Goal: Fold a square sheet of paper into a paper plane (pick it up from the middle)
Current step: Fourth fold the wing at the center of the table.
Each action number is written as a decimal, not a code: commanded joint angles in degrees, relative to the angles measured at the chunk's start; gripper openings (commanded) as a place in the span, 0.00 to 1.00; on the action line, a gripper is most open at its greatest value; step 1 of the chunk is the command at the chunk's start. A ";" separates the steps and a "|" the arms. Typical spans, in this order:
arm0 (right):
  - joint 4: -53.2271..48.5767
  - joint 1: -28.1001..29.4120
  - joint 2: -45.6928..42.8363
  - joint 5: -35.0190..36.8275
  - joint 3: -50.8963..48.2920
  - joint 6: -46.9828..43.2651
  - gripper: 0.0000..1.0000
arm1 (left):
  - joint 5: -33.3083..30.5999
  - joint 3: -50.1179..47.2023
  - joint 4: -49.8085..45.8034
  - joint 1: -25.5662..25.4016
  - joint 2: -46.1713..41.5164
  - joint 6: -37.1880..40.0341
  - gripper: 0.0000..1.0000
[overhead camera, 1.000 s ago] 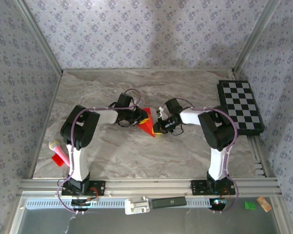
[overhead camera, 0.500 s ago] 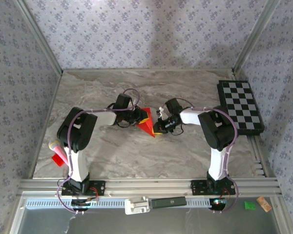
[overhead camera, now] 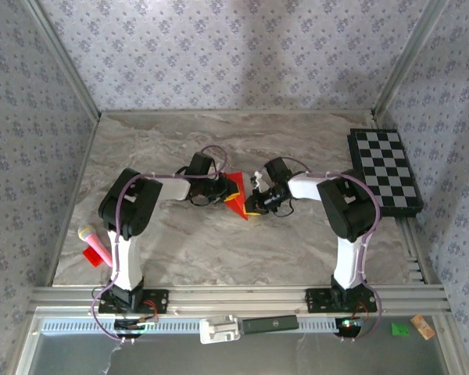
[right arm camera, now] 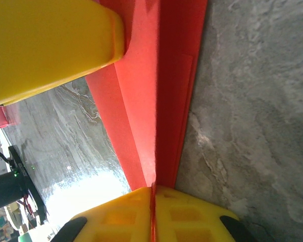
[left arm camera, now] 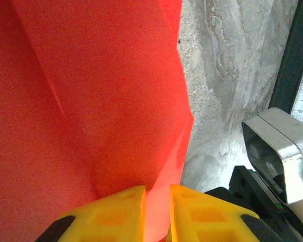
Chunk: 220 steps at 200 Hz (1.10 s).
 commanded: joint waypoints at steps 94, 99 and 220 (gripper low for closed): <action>-4.47 -0.83 -1.70 6.20 -1.83 -0.01 0.18 | -2.49 4.18 -10.08 -0.47 3.13 2.63 0.19; -4.23 -0.88 -2.38 6.08 -1.99 0.29 0.19 | -2.62 4.34 -10.61 -0.47 3.26 2.73 0.19; -1.25 2.94 -9.53 6.91 0.15 6.42 0.16 | -3.18 5.18 -13.78 -0.44 4.94 2.08 0.17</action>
